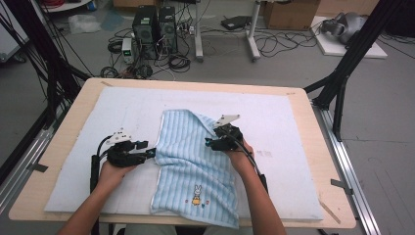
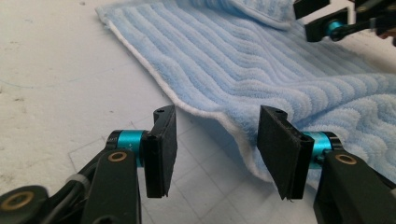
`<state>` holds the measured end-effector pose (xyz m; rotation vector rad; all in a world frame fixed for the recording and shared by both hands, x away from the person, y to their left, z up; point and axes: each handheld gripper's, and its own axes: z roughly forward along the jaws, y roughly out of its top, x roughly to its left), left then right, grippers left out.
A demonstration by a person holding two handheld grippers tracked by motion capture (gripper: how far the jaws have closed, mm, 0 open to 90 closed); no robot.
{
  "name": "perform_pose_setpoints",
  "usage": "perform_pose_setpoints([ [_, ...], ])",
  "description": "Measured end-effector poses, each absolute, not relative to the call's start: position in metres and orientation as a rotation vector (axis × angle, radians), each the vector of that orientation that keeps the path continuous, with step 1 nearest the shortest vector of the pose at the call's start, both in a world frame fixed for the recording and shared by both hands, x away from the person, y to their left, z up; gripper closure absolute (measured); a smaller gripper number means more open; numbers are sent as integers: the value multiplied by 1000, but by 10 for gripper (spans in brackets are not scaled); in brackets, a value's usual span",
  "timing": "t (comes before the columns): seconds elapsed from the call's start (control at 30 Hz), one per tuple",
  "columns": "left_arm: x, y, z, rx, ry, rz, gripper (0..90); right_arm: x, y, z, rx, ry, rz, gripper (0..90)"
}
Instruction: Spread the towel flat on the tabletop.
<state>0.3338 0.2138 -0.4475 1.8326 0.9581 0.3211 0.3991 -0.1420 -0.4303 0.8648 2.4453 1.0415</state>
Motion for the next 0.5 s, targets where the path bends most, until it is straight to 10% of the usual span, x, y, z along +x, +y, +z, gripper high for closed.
perform_pose_setpoints([
  [0.23,334,216,-446,1820,953,325,479,420,-133,-439,882,2471,938,546],
  [0.37,334,217,-445,1812,948,334,484,424,-130,-436,861,2452,877,803],
  [0.5,333,217,-446,1810,952,334,484,435,-134,-428,897,2378,827,852],
])
